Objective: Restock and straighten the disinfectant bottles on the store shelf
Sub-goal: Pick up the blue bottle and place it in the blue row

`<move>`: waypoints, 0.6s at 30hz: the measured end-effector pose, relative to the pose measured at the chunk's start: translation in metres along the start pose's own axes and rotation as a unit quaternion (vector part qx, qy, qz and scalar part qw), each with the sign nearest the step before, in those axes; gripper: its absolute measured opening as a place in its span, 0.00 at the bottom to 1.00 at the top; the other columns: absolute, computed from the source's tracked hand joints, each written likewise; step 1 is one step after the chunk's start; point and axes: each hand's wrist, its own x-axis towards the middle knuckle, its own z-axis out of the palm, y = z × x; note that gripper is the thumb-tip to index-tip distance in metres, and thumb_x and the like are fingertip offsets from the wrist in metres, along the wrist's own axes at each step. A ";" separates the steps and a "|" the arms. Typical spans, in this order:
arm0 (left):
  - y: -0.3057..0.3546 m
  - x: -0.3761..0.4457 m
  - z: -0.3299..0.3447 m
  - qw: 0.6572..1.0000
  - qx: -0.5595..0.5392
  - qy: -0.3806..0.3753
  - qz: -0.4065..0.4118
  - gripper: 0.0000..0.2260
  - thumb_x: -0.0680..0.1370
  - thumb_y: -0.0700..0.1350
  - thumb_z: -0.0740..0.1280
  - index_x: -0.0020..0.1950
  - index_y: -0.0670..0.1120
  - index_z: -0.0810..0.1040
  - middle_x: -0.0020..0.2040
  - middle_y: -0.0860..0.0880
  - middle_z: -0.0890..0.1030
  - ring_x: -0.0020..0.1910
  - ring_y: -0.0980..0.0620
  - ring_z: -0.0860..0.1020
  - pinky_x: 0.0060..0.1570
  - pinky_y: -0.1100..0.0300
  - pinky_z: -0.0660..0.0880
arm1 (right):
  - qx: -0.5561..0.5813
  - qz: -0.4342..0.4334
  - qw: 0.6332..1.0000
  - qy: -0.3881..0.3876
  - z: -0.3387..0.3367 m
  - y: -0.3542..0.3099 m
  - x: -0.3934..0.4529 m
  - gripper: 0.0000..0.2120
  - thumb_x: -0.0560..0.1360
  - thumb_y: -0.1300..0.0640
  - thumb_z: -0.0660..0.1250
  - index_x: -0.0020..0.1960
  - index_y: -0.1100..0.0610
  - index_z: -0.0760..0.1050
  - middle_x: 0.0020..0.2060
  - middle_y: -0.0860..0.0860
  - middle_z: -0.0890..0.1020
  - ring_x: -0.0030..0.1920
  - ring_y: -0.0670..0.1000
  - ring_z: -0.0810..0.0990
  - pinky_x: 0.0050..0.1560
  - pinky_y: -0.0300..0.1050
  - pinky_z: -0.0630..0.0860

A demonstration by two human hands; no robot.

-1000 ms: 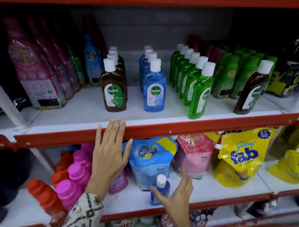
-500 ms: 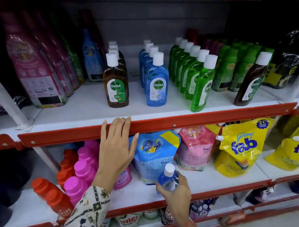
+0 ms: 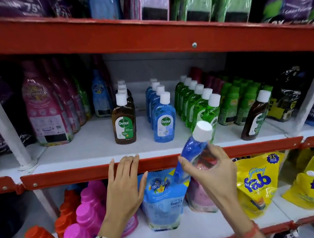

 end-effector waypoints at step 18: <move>0.003 0.002 -0.005 1.000 0.005 -0.022 -0.015 0.26 0.80 0.56 0.49 0.65 0.42 0.75 0.58 0.46 0.81 0.61 0.46 0.77 0.70 0.46 0.60 | -0.079 0.013 0.997 0.016 0.070 -0.009 0.079 0.30 0.57 0.35 0.76 0.52 0.52 0.80 0.40 0.47 0.84 0.42 0.49 0.82 0.43 0.42 0.78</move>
